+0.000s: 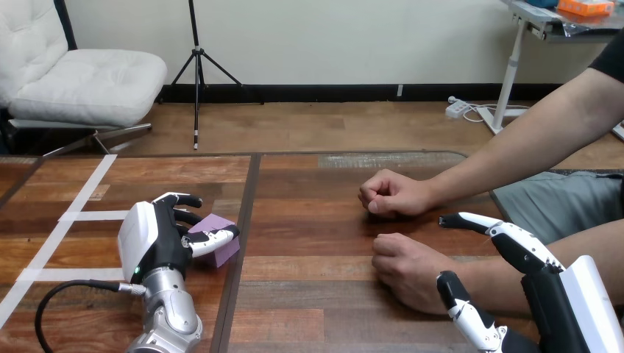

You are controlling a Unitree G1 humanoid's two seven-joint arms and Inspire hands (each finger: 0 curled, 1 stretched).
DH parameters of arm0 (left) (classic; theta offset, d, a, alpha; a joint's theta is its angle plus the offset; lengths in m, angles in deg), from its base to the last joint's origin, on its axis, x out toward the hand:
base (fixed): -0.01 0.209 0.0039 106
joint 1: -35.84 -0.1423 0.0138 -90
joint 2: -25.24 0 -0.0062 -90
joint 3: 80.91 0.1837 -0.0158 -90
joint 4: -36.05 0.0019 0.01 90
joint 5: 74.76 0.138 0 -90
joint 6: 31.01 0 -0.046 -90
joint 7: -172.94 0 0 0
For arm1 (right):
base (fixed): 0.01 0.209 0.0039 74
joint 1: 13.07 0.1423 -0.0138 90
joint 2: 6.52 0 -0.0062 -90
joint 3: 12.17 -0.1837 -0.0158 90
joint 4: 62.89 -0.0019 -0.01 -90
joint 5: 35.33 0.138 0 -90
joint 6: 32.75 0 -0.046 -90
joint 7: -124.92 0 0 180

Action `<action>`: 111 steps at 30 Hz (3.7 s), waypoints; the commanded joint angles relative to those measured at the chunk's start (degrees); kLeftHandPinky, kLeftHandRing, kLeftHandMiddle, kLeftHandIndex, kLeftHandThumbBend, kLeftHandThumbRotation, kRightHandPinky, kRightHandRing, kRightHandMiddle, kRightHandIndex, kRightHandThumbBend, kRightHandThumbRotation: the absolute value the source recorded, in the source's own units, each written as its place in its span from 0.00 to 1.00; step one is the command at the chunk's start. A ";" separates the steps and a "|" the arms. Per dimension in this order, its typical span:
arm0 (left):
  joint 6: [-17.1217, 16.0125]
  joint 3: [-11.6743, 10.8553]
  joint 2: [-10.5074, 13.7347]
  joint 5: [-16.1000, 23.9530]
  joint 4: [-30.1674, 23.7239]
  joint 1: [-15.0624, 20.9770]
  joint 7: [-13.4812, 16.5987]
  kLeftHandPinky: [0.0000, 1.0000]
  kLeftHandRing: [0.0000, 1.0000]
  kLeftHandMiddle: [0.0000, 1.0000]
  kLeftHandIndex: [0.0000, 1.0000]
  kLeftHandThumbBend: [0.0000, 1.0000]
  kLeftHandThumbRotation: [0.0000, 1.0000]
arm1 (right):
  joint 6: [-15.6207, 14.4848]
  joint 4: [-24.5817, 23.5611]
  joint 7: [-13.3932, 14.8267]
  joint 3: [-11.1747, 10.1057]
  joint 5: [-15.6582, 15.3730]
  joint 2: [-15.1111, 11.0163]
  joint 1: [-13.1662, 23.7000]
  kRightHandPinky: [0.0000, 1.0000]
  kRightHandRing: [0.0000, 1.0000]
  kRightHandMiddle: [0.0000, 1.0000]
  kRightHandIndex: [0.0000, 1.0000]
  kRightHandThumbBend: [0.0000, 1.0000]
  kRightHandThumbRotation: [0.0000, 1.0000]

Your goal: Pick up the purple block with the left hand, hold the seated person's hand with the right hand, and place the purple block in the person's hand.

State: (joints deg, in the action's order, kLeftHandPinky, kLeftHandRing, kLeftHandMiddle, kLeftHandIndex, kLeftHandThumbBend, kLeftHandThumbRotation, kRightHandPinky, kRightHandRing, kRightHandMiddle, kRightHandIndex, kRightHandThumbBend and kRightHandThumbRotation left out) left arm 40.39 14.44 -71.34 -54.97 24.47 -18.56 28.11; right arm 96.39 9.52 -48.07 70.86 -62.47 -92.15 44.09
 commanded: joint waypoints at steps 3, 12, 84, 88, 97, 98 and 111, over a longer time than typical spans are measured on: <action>0.09 -1.15 0.50 -0.64 -0.77 3.25 -1.10 0.57 0.51 0.53 0.64 0.68 0.00 | -0.26 -1.83 0.28 -0.56 0.28 -0.40 3.40 0.83 0.79 0.77 0.74 0.43 0.55; -0.57 -2.16 0.29 -1.28 -0.92 3.18 -1.40 0.57 0.51 0.54 0.64 0.67 0.00 | -0.63 -1.68 0.21 -0.52 0.25 -0.51 3.83 0.82 0.79 0.77 0.74 0.43 0.56; -1.61 -3.82 -0.07 -1.21 -1.15 2.94 -1.00 0.54 0.51 0.53 0.63 0.67 0.00 | -0.42 -0.83 0.29 -0.01 0.05 -0.53 4.82 0.83 0.79 0.77 0.74 0.44 0.59; -1.83 -3.79 -0.18 -1.14 -1.21 3.03 -0.71 0.54 0.50 0.53 0.63 0.68 0.00 | -0.37 -0.70 0.26 -0.04 0.19 -0.63 4.97 0.83 0.79 0.77 0.74 0.44 0.59; -2.50 -4.36 -0.53 -1.75 -1.32 3.27 -0.80 0.53 0.50 0.53 0.63 0.69 0.00 | -0.63 -0.63 0.00 0.02 0.46 -0.73 5.21 0.83 0.79 0.77 0.75 0.43 0.59; -2.51 -4.40 -0.55 -1.80 -1.32 3.29 -0.84 0.53 0.50 0.53 0.62 0.69 0.00 | -0.64 -0.58 0.00 0.03 0.46 -0.74 5.25 0.83 0.79 0.77 0.75 0.43 0.59; -3.33 -4.68 -1.05 -2.01 -1.50 3.62 -0.56 0.51 0.49 0.52 0.62 0.69 0.00 | -0.53 -0.34 0.09 0.12 0.46 -0.72 5.63 0.83 0.79 0.77 0.74 0.43 0.57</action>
State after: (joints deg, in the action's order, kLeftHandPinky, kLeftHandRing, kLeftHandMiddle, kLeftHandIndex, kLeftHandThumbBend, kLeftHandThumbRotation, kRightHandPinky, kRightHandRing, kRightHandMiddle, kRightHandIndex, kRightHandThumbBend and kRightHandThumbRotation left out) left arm 39.26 10.12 -72.44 -56.68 24.46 -18.41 26.58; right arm 95.63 9.54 -48.07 70.91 -62.59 -92.17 46.21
